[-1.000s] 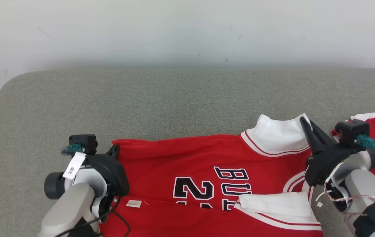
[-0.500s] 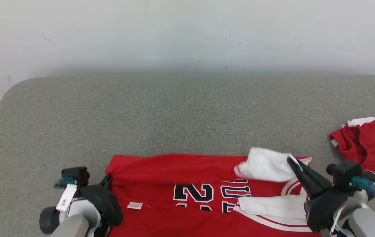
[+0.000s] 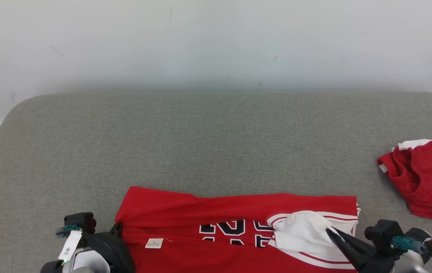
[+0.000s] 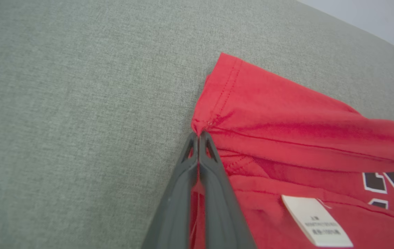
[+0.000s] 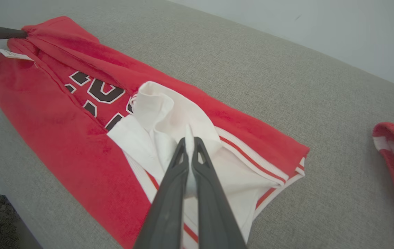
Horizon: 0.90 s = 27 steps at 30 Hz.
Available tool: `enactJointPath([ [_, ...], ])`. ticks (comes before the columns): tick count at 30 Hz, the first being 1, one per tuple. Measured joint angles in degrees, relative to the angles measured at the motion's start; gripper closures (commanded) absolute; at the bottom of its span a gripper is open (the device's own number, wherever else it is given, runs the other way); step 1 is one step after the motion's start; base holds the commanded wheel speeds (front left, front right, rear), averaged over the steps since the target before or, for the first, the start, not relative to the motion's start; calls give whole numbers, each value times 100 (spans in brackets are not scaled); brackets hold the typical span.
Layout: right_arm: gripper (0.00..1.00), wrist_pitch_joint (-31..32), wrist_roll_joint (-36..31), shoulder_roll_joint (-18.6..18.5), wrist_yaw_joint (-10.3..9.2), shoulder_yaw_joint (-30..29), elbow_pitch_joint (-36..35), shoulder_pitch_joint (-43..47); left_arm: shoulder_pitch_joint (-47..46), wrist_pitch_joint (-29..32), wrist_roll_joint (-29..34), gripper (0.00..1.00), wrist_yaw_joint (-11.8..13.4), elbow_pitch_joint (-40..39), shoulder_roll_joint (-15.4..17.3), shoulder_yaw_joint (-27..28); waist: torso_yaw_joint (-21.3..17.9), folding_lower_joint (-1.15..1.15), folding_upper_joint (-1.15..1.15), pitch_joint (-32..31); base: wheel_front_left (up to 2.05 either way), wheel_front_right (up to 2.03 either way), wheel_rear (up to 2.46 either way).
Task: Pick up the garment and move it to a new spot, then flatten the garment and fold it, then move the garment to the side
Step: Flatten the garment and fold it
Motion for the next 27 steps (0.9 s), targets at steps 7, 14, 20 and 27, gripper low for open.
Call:
enactJointPath([
  [7,100,350,10,-186,0,26,-142,135,48,75,-13,100,26,-5,21,24,-48,0,0,-16,0,0,0],
  [14,100,522,-12,-313,-34,7,-493,248,63,125,-64,53,55,-22,24,26,-66,0,1,-11,0,0,0],
  [20,100,731,-7,-356,-125,40,-692,366,66,135,-109,0,102,-56,26,25,-83,0,1,1,0,0,0],
  [27,100,887,-2,-475,-289,27,-873,615,66,176,-115,0,147,-104,63,46,-78,0,1,30,0,0,0],
])
